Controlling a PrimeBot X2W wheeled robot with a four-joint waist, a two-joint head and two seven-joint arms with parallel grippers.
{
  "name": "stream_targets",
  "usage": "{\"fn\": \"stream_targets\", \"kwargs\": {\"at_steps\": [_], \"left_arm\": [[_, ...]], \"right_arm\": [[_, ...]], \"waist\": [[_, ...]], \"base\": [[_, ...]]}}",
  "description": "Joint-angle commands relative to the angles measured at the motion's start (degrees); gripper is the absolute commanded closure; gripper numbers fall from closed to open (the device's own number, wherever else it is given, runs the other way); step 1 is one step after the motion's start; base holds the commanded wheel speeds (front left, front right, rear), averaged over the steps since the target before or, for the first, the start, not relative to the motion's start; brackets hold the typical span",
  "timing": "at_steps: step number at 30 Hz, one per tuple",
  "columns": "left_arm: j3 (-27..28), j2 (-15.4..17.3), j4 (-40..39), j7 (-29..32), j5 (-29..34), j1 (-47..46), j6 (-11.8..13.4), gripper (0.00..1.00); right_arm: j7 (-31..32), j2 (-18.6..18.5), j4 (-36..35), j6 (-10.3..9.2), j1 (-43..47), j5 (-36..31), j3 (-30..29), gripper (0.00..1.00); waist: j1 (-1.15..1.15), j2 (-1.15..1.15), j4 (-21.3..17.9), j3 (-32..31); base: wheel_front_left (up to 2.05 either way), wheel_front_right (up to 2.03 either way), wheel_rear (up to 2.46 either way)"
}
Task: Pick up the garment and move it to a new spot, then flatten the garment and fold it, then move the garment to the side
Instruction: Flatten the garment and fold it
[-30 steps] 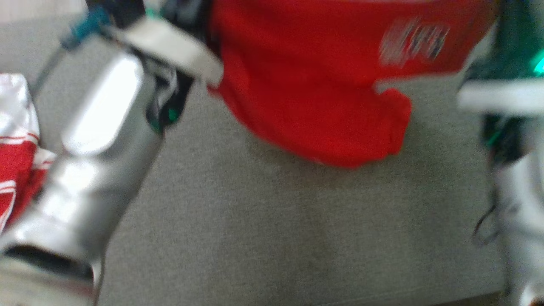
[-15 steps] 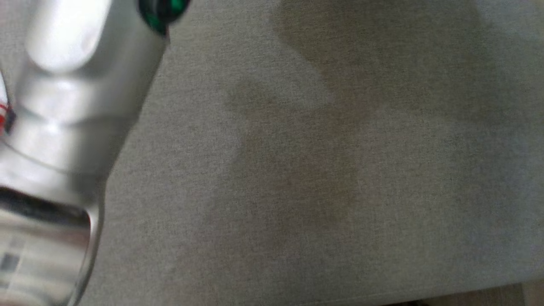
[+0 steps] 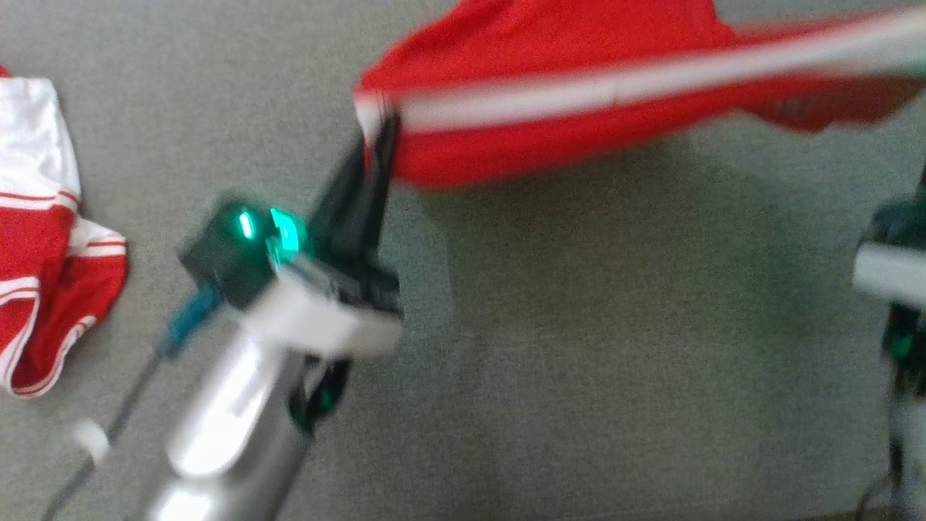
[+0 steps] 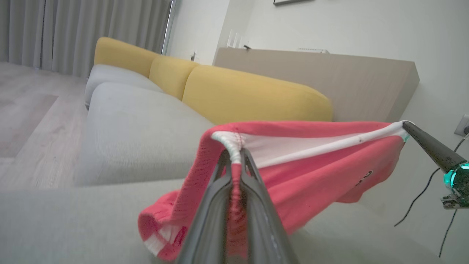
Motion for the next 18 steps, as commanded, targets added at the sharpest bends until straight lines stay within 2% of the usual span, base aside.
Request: {"fn": "stream_targets", "kwargs": {"at_steps": [1,6,10,14,18], "left_arm": [[1.8,1.6,-2.5,-0.2,0.8,2.8,0.1,1.0],[2.1,1.1,-3.6,-0.2,1.7,13.5,0.1,1.0],[2.4,0.8,-4.7,-0.2,1.9,19.9,0.1,1.0],[2.2,0.5,-6.1,-0.2,2.4,23.1,0.1,1.0],[1.3,-0.8,-6.5,-0.2,2.9,21.1,0.1,1.0]], "right_arm": [[-0.1,0.4,-3.2,-0.04,5.3,0.4,-0.1,1.0],[-0.1,4.1,-6.7,-0.04,18.0,0.5,-1.8,1.0],[0.1,5.0,-8.8,-0.04,24.5,0.4,-1.7,1.0],[0.9,4.7,-10.5,-0.04,26.3,0.4,-1.2,1.0],[2.3,2.6,-9.7,-0.04,22.3,0.1,-0.6,1.0]], "waist": [[0.02,0.0,0.4,-2.6],[0.02,0.0,0.8,-5.2],[0.02,0.0,0.9,-6.3],[0.02,0.0,1.1,-6.0],[0.02,0.0,1.9,-4.6]], "base": [[0.0,0.0,0.0],[0.0,0.0,0.0],[0.0,0.0,0.0],[0.0,0.0,0.0],[0.0,0.0,0.0]]}}
